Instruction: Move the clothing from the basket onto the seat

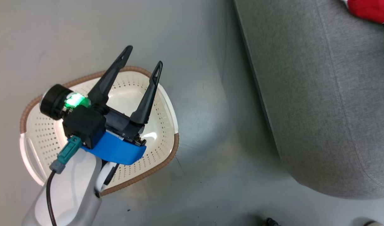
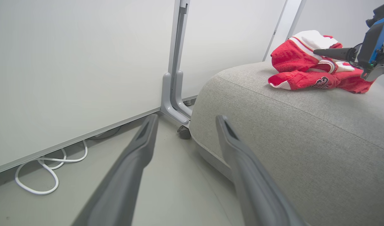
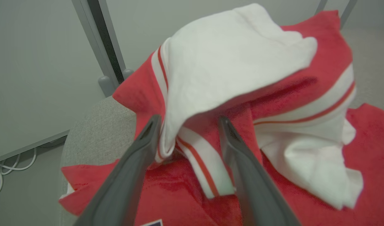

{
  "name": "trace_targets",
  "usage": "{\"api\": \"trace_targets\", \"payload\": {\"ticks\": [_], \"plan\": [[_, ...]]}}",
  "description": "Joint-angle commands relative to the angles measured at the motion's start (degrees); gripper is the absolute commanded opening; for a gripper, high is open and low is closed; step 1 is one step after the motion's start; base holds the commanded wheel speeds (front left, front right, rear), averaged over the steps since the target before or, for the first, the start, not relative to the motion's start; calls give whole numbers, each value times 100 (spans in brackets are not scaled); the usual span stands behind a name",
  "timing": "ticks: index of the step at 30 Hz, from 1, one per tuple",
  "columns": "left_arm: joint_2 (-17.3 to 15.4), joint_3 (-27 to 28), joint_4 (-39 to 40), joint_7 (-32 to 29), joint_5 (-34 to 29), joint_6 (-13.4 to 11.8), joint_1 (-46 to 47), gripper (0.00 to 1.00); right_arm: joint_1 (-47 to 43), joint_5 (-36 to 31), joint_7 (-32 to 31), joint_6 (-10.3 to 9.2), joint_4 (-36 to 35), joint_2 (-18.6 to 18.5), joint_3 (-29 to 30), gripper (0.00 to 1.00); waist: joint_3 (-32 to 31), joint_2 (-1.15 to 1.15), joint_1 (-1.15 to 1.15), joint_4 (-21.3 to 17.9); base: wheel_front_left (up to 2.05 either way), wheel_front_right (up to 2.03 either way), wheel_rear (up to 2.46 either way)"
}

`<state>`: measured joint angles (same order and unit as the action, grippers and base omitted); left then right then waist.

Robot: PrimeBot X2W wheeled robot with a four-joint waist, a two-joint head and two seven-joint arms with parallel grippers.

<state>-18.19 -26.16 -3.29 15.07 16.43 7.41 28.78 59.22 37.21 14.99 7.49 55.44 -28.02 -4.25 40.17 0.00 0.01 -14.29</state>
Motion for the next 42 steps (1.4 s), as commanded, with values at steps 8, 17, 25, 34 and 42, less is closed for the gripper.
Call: {"api": "trace_targets", "payload": {"ticks": [8, 17, 25, 34, 42], "plan": [[287, 247, -254, 15, 186, 9, -579, 100, -530, -446, 14, 1, -24, 143, -398, 100, -1210, 0, -1, 1, 0, 0, 0], [621, 610, -596, 15, 411, 9, -1491, 100, -1304, -560, -160, 1, -481, 283, -1022, 100, -2626, 0, -1, 119, 0, 0, 0], [871, 1126, -726, 15, 409, 9, -2190, 100, -2273, -696, -206, 1, -1276, 427, -1241, 100, -3381, 0, -1, 451, 0, 0, 0], [1004, 1846, -893, 15, 351, 9, -2757, 100, -3574, -1413, -400, 1, -2579, 877, -814, 100, -3823, 0, -1, 936, 0, 0, 0], [1094, 2196, -997, 15, 237, 8, -3020, 100, -4623, -2123, -608, 1, -3652, 1611, -248, 100, -4023, 0, -1, 1254, 0, 0, 0]]}}
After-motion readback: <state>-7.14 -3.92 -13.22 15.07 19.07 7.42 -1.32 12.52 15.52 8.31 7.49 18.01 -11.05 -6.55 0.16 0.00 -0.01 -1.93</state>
